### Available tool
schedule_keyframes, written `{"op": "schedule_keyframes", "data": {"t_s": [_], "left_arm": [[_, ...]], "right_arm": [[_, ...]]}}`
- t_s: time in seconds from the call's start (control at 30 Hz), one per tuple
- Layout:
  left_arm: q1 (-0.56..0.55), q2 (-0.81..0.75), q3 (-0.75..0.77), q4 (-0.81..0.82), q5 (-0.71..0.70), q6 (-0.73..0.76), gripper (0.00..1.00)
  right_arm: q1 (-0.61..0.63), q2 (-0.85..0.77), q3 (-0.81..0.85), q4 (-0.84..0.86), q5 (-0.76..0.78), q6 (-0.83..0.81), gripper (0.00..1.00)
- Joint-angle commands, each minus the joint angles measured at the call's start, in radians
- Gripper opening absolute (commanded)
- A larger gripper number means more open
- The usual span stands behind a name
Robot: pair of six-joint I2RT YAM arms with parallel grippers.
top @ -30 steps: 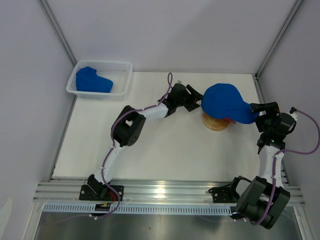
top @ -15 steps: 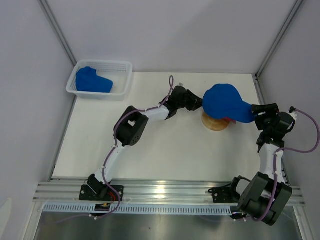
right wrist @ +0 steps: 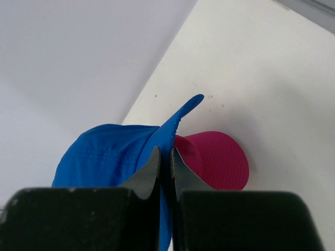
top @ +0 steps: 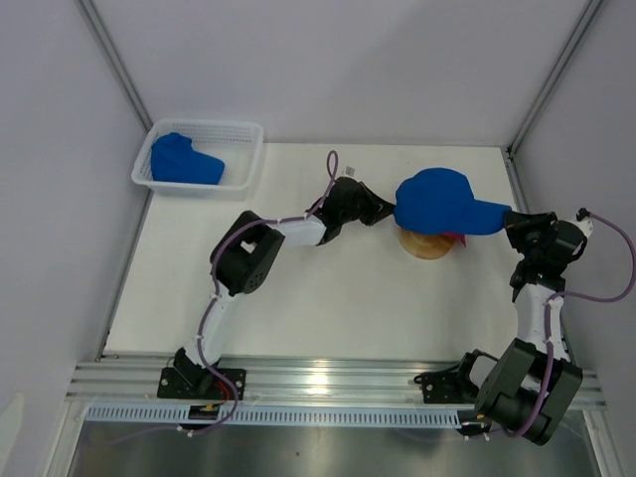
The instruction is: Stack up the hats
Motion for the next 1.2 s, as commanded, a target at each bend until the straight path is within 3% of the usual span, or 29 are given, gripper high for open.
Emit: {"op": "schedule_keyframes", "data": {"t_s": [0.0,0.5,0.77,1.0,1.17], "left_arm": [[0.009,-0.172,-0.055,0.073,-0.081,0.122,0.01],[-0.002,-0.404,0.000,-0.028,-0.183,0.510,0.01],[-0.005,-0.469,-0.029,-0.061,-0.190,0.544,0.01],[-0.008,-0.493,-0.063,-0.087,-0.156,0.547,0.01],[-0.010,-0.506,-0.185,-0.071,-0.180,0.536,0.01]], "right_arm": [[0.011,-0.003,0.013,0.004,0.000,-0.056,0.00],[-0.022,0.069,-0.024,0.190,-0.031,-0.019,0.00],[-0.029,0.088,-0.067,0.187,0.048,0.019,0.00],[-0.028,0.163,-0.093,0.297,0.042,-0.005,0.00],[-0.017,0.213,-0.093,0.323,0.049,-0.042,0.00]]}}
